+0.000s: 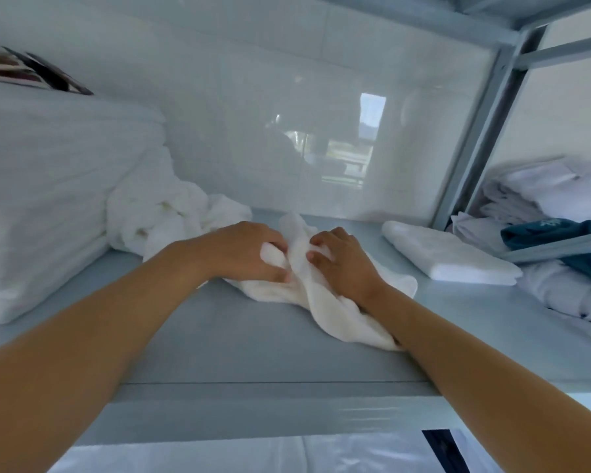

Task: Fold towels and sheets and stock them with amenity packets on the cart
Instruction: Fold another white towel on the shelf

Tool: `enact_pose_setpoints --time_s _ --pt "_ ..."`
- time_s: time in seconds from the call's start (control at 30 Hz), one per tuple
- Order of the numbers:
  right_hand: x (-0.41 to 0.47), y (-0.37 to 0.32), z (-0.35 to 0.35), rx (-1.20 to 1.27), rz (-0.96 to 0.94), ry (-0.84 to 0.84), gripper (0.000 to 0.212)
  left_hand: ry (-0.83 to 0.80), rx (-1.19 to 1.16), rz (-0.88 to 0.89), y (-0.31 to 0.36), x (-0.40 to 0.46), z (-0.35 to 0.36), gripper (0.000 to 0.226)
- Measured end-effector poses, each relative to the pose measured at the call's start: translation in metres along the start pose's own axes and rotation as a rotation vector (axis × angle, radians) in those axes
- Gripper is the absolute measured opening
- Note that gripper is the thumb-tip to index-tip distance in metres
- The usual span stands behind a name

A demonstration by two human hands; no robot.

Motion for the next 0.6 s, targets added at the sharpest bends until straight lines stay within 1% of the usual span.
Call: enact_pose_setpoints --time_s 0.07,0.1,0.2,0.3,0.37,0.43,0.5,0.57,0.6 --pt "-0.01 -0.008 -0.011 0.005 -0.055 0.088 0.009 0.019 0.009 -0.015 0.004 0.001 0.003 0.026" --pt "-0.013 -0.01 -0.017 0.006 -0.068 0.11 0.005 0.051 0.002 -0.024 0.005 0.0 0.001 0.021" --pt "-0.023 -0.006 -0.054 0.049 -0.074 0.223 0.013 0.22 0.028 0.02 0.017 -0.007 -0.016 0.024" --pt "-0.04 0.01 -0.114 0.085 -0.047 0.31 0.014 0.42 -0.017 0.065 0.027 -0.017 -0.04 0.024" --pt "-0.055 0.027 -0.158 0.096 -0.005 0.361 0.021 0.515 -0.056 0.04 0.025 -0.019 -0.054 0.025" --pt "-0.072 0.048 -0.192 0.07 0.074 0.389 0.019 0.599 -0.05 -0.001 0.019 -0.021 -0.066 0.027" --pt "-0.086 0.069 -0.214 0.007 0.146 0.369 0.014 0.65 -0.019 -0.019 0.018 -0.02 -0.072 0.028" --pt "-0.096 0.089 -0.215 -0.062 0.236 0.234 0.016 0.638 -0.044 -0.023 0.017 -0.016 -0.071 0.028" --pt "-0.1 0.098 -0.211 -0.106 0.295 0.149 0.017 0.593 -0.058 -0.023 0.017 -0.012 -0.068 0.03"
Point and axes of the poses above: each hand's wrist, its own x-axis towards the middle knuckle, its own z-axis out of the palm, y = z × x, the point moved 9 cm from there along x, towards the middle knuckle, and after that the axes turned 7 degrees about x, right-handed, at the moved point
